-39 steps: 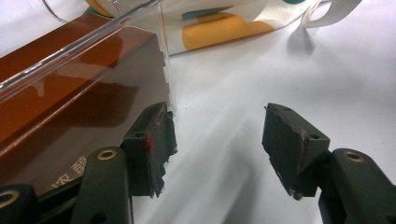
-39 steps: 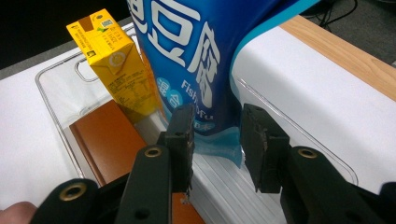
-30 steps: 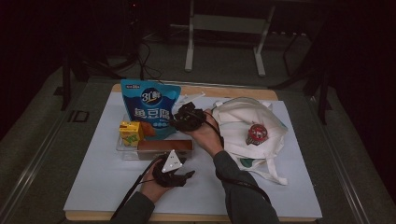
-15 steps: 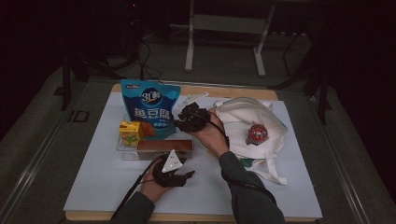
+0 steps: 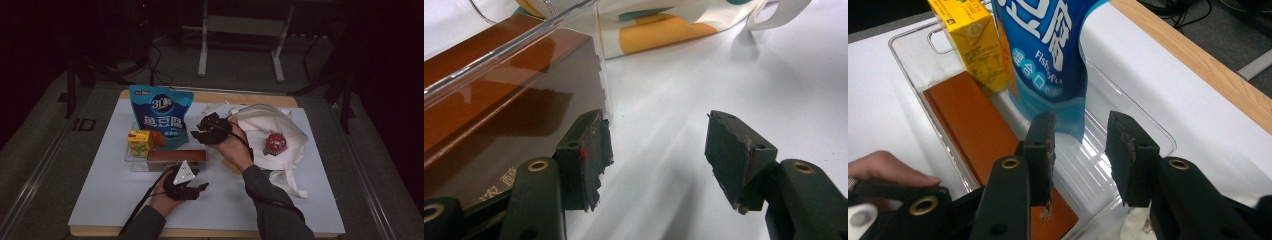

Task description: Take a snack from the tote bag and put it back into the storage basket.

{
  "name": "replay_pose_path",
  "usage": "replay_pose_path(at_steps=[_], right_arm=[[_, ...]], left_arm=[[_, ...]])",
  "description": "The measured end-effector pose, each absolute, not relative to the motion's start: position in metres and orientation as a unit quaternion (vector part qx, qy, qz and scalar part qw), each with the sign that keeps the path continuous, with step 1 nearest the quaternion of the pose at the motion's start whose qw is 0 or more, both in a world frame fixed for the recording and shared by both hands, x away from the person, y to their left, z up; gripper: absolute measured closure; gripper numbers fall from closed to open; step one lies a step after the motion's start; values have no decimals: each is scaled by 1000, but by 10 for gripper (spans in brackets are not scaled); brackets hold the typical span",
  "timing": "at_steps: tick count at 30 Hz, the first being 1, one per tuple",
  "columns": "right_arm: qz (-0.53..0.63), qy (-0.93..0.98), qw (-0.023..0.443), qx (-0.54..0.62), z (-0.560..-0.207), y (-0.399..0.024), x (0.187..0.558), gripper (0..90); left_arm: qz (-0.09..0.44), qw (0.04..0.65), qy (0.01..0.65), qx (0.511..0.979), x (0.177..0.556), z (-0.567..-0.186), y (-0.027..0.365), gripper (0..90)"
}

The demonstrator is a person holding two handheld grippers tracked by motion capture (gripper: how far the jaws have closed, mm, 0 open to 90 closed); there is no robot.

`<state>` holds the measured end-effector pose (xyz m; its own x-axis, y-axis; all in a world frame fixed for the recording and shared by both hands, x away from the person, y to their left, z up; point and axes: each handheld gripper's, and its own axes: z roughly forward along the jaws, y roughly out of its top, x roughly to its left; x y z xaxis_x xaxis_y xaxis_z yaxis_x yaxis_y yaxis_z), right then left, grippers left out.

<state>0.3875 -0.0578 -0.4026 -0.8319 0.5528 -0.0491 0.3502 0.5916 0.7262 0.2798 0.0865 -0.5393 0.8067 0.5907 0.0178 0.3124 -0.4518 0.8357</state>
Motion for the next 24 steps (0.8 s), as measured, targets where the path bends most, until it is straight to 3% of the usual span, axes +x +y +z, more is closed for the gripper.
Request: replay_pose_path(at_steps=[24], right_arm=[[354,887,141,260,-402,-90,375,667]], left_arm=[[157,450,269,837,279,-539,87,409]])
